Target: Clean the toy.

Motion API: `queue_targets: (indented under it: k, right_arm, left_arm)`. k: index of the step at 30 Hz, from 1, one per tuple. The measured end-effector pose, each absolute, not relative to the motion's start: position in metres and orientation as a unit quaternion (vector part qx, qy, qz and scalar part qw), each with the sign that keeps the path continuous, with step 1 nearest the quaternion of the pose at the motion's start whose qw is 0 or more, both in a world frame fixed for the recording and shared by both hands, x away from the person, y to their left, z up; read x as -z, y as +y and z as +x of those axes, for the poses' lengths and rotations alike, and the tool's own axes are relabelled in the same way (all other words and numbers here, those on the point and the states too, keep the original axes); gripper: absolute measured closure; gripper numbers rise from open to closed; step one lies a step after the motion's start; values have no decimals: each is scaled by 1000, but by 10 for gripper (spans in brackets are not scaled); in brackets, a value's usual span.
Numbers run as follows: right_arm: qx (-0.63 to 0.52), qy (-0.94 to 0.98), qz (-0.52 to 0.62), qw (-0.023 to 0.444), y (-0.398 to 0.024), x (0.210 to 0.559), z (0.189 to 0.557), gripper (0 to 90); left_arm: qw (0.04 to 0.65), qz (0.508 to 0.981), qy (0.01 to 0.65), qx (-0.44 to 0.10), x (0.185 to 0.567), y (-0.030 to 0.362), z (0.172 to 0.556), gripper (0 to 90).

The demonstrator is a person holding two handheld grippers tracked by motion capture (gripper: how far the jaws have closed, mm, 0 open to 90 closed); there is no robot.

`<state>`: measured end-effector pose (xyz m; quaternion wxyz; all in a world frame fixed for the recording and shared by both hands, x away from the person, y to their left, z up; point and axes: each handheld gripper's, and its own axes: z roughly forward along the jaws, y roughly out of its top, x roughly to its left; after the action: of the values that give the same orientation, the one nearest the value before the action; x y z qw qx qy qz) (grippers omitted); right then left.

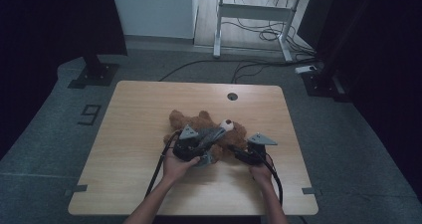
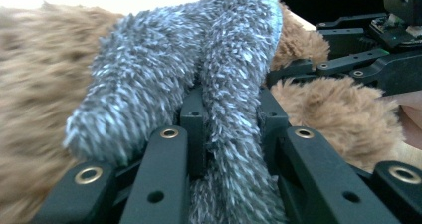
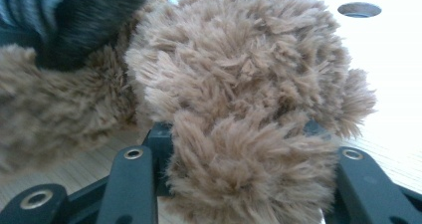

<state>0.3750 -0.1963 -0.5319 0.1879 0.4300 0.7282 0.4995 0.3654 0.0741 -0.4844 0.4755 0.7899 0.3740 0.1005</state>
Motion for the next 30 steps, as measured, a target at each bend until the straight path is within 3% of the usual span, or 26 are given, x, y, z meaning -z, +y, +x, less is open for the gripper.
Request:
queue_targets:
  k: [7,20,25,30]
  right_arm:
    - [-503,728,428,185,-198,533,375,507]
    - [-505,728,426,182,-199,533,375,507]
    - [-507,726,429,179,-199,533,375,507]
    - [-507,725,430,179,-200,534,375,507]
  left_arm:
    - [462,785,390,-136,478,105,358,726]
    - [444,731,491,-165,489,209,353,724]
    - [467,727,480,-150,482,207,346,721]
    - [486,739,437,-163,458,172,342,721]
